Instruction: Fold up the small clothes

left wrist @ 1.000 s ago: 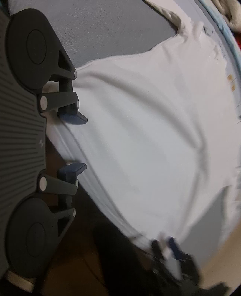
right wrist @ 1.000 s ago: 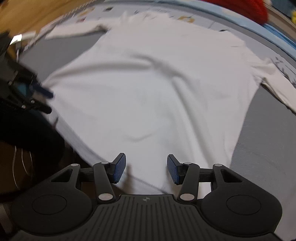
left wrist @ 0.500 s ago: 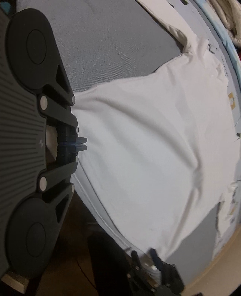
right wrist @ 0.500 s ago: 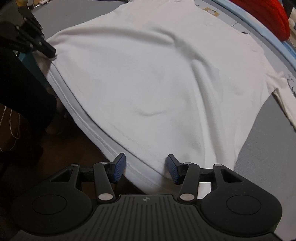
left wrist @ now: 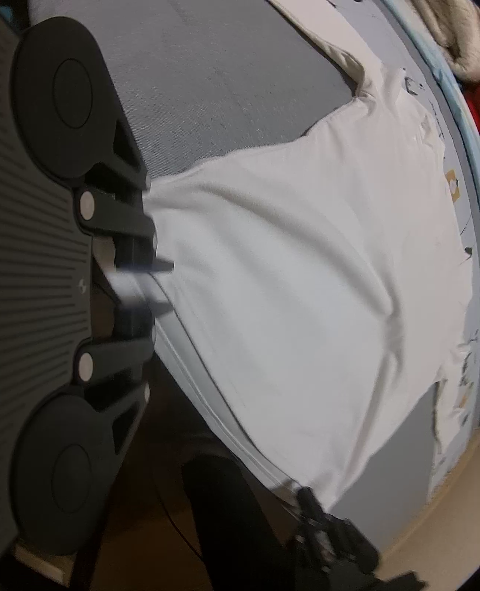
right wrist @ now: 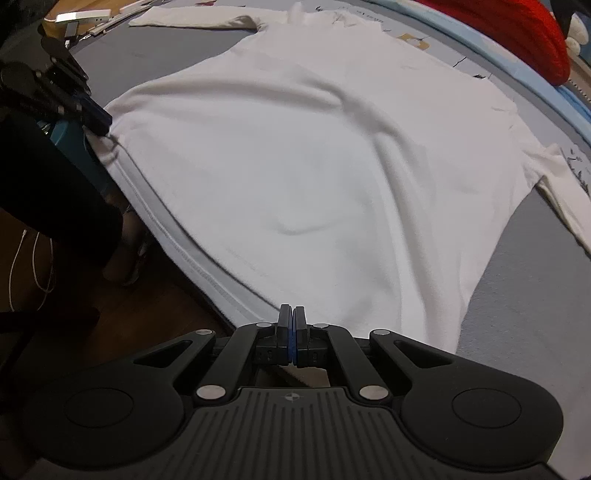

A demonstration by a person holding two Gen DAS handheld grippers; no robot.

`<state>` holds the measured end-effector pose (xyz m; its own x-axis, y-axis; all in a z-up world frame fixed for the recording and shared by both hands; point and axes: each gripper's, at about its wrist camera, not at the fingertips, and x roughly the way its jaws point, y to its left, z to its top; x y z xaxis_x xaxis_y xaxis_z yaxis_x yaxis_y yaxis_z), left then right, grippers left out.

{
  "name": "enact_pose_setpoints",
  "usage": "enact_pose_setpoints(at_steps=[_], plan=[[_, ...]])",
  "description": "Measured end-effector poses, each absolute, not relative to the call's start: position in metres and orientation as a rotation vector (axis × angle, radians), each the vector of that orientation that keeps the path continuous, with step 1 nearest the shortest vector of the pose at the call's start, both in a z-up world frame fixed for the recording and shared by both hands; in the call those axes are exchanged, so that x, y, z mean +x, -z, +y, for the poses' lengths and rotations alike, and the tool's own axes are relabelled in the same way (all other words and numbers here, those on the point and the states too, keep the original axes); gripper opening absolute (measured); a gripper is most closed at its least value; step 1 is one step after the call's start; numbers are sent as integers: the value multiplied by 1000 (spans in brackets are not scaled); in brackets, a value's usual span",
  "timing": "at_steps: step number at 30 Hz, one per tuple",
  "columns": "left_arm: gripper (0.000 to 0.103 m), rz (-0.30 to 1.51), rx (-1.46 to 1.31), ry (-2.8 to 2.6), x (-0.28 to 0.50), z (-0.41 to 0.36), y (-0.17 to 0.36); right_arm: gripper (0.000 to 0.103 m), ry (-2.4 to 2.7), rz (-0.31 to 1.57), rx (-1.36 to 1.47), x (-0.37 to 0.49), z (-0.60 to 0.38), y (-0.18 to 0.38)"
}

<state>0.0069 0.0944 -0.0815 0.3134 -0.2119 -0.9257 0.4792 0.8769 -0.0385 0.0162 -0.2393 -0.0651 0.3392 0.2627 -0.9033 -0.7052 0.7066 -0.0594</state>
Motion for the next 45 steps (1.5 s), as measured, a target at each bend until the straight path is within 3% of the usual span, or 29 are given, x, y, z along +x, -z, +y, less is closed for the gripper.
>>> enact_pose_setpoints(at_steps=[4, 6, 7, 8, 9, 13, 16, 18, 19, 20, 35, 36, 37, 38, 39, 40, 43, 45], plan=[[34, 1196, 388, 435, 8, 83, 101, 1, -610, 1032, -513, 19, -241, 66], [34, 1190, 406, 440, 8, 82, 104, 10, -602, 1054, -504, 22, -244, 68], [34, 1191, 401, 440, 8, 83, 104, 21, -601, 1061, -506, 22, -245, 69], [31, 1192, 397, 436, 8, 84, 104, 31, -599, 1064, -515, 21, -243, 71], [22, 1190, 400, 428, 8, 86, 104, 35, -600, 1068, -526, 21, -241, 73], [6, 1187, 400, 406, 9, 89, 102, 38, -617, 1079, -577, 17, -234, 78], [3, 1190, 358, 394, 10, 96, 98, 36, -601, 1069, -620, 17, -231, 80], [2, 1186, 337, 393, 10, 99, 94, 20, -607, 1065, -606, 18, -231, 79], [2, 1182, 328, 393, 10, 100, 91, 5, -614, 1066, -595, 18, -231, 78], [2, 1177, 317, 396, 9, 101, 88, 0, -619, 1058, -592, 18, -232, 76], [4, 1198, 345, 469, -23, 106, 64, 1, -627, 1033, -449, 11, -260, 49], [7, 1179, 337, 476, -24, 106, 61, 4, -607, 1023, -436, 14, -262, 48], [12, 1156, 320, 482, -23, 107, 58, 14, -583, 1013, -434, 17, -263, 48], [24, 1126, 285, 489, -23, 109, 53, 28, -563, 1003, -443, 19, -264, 49], [33, 1105, 247, 493, -21, 111, 49, 35, -552, 998, -458, 20, -262, 51], [33, 1089, 207, 493, -19, 112, 46, 45, -544, 997, -480, 21, -260, 54], [33, 1086, 145, 456, -9, 111, 47, 47, -516, 1021, -531, 26, -255, 65], [33, 1094, 142, 421, -3, 109, 51, 42, -492, 1054, -562, 31, -255, 74]])
